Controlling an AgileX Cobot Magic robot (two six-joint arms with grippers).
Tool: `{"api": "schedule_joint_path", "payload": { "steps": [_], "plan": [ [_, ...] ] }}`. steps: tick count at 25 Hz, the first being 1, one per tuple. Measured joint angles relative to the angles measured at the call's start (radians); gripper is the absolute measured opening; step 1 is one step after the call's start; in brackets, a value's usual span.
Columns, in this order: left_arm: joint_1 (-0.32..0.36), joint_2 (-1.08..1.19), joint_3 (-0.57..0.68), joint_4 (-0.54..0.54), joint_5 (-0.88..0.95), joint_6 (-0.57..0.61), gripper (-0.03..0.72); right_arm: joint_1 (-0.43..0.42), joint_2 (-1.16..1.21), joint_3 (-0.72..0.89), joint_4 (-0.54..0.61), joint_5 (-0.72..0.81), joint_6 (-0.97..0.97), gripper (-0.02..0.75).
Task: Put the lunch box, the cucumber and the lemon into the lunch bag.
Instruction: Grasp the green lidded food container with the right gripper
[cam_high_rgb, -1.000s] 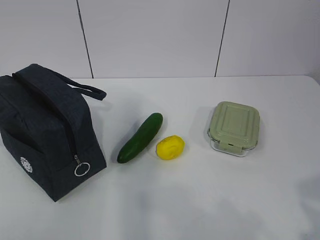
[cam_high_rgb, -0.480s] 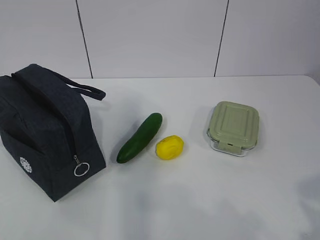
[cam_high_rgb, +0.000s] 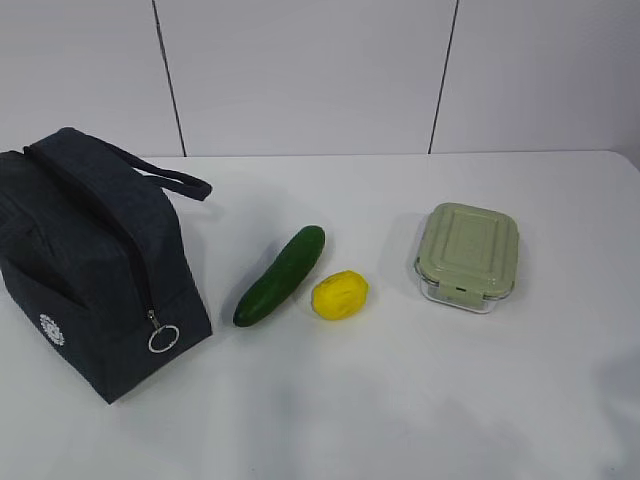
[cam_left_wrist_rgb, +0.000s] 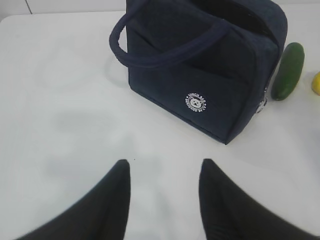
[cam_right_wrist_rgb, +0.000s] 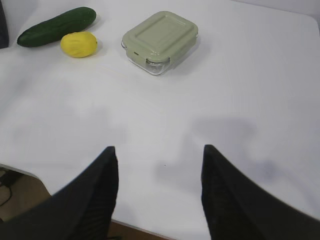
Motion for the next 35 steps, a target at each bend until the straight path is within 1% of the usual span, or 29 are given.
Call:
{"api": "schedule_joint_path", "payload": {
  "steps": [4, 7, 11, 19, 20, 24, 26, 30, 35],
  "plan": [
    [0.0, 0.0, 0.0, 0.0, 0.0, 0.0, 0.309, 0.0, 0.0, 0.0, -0.002, -0.002, 0.016, 0.391],
    [0.0, 0.0, 0.0, 0.0, 0.0, 0.0, 0.3, 0.0, 0.0, -0.004, -0.006, -0.007, 0.127, 0.391],
    [0.0, 0.0, 0.0, -0.001, 0.0, 0.0, 0.297, 0.0, 0.049, -0.006, -0.02, -0.058, 0.223, 0.391],
    [0.0, 0.0, 0.0, -0.005, 0.0, 0.0, 0.286, 0.0, 0.326, -0.006, -0.001, -0.21, 0.3, 0.388],
    [0.0, 0.0, 0.0, -0.005, 0.0, 0.0, 0.285, 0.0, 0.359, -0.008, -0.002, -0.231, 0.304, 0.382],
    [0.0, 0.0, 0.0, -0.005, 0.0, 0.0, 0.277, 0.0, 0.492, -0.016, 0.003, -0.323, 0.307, 0.316],
    [0.0, 0.0, 0.0, -0.005, 0.0, 0.0, 0.274, 0.0, 0.55, -0.019, 0.008, -0.367, 0.309, 0.304],
    [0.0, 0.0, 0.0, -0.005, 0.0, 0.0, 0.271, 0.0, 0.677, -0.047, 0.025, -0.396, 0.329, 0.299],
    [0.0, 0.0, 0.0, -0.005, 0.0, 0.0, 0.267, 0.0, 0.863, -0.148, 0.027, -0.398, 0.334, 0.293]
  ]
}}
